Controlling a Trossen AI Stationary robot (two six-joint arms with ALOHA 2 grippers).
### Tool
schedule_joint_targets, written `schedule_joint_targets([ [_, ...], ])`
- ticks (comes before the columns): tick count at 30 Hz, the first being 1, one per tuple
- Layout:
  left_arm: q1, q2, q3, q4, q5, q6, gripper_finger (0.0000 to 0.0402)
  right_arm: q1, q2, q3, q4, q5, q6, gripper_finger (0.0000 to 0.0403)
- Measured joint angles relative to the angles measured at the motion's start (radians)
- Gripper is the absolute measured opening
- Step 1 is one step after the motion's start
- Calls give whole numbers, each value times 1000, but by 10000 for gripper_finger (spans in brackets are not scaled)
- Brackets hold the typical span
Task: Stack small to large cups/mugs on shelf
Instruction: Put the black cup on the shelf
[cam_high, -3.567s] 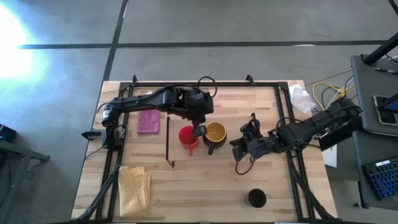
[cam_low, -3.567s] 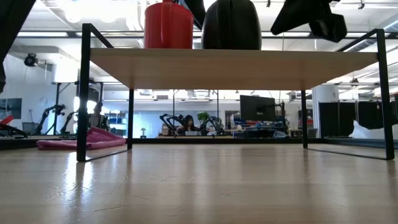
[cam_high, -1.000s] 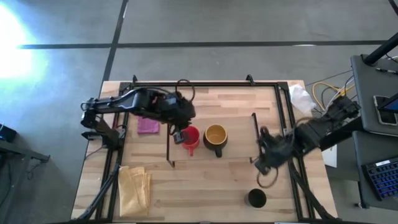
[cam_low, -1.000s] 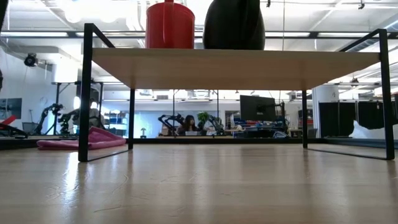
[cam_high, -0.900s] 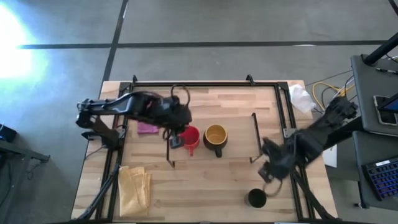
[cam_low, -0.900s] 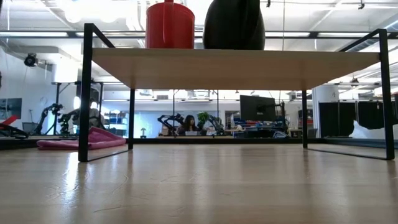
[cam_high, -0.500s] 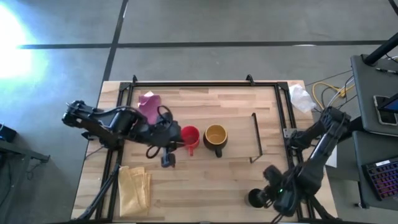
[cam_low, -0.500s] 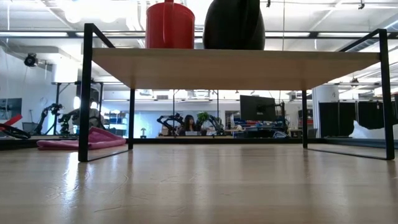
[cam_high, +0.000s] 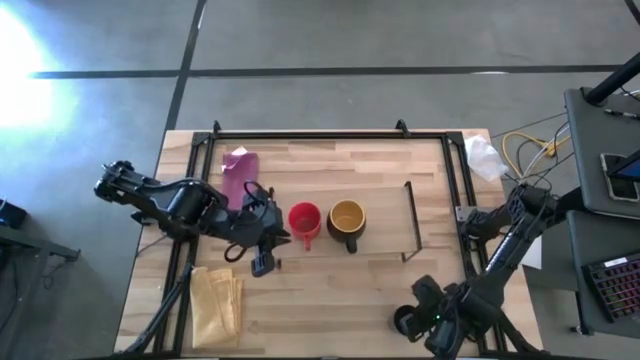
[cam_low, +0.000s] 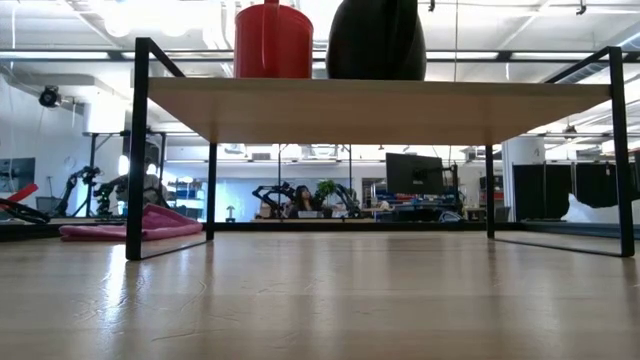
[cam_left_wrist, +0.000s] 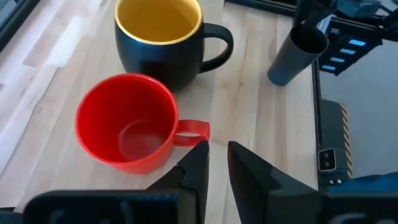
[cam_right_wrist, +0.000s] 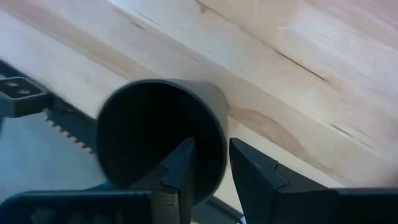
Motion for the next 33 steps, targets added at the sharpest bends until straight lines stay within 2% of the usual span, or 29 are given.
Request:
schedule_joint_targets([
  [8,-15,0,-3,-9,-5,1,45,1,41,-5,-8,-10,-11,81],
  [14,-31,1,-6,-8,-6,1,45,0,23,-4,-45,-3,-23,18],
  [16,-35,1,-7,-8,-6,0,45,0,15,2,-67,-2,-30,11],
  [23,-43,2,-8,-8,-7,-3,45,-14,-12,128,-269,74,-94,9],
  [27,-43,2,-13,-8,-16,-5,45,-24,-13,279,-469,170,-159,9],
  [33,-44,2,-17,0,-34,-31,45,-82,-56,389,-471,396,-292,9],
])
